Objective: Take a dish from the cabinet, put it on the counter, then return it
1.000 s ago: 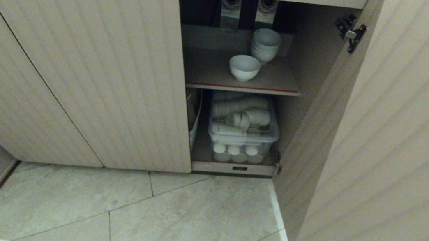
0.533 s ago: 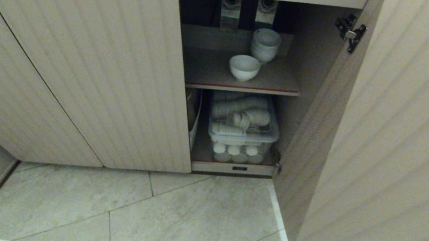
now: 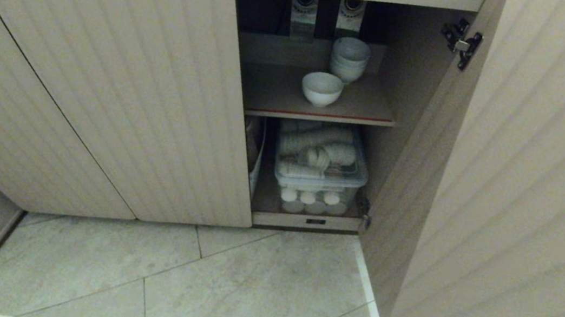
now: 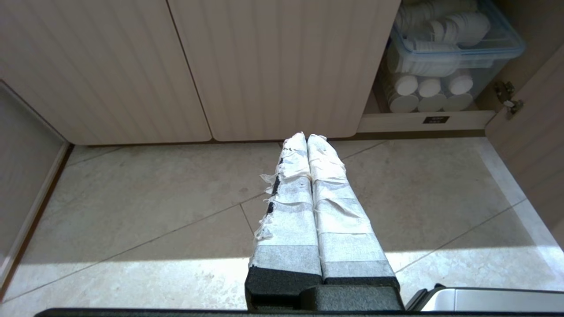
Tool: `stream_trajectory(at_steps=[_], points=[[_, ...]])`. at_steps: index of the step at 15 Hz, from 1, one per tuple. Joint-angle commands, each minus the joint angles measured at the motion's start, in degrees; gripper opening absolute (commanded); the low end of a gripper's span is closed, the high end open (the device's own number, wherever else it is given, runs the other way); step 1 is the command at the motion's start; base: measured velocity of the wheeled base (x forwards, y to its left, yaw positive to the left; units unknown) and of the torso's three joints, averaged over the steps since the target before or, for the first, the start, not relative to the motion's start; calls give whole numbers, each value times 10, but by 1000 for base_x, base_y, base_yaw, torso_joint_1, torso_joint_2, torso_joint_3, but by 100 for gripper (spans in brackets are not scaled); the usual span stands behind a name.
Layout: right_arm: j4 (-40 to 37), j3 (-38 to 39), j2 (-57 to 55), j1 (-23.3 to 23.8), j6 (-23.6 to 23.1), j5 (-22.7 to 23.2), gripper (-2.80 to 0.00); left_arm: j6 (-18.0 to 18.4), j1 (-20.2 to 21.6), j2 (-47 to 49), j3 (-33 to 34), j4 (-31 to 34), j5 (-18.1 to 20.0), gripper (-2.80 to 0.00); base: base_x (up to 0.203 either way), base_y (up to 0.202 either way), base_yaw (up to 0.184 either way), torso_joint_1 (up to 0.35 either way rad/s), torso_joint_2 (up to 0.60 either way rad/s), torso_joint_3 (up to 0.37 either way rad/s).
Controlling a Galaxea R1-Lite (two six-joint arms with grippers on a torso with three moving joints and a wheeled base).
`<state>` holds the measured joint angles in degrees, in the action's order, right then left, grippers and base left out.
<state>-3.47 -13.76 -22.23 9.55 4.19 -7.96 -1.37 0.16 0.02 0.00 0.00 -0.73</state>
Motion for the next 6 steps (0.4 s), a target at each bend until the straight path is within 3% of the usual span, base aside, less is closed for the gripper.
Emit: stream_trajectory(at_steps=[1,4,6], points=[[25,-16,-28,5,-3,68,-280,0,0,0,0,0,-1,-280,0,0,0,0,0,0],[65,-15,-35,6,-4,126,-280,0,0,0,0,0,-1,-280,0,0,0,0,0,0],[88,-18,-60,13,-5,141,-280,0,0,0,0,0,-1,-280,0,0,0,0,0,0]])
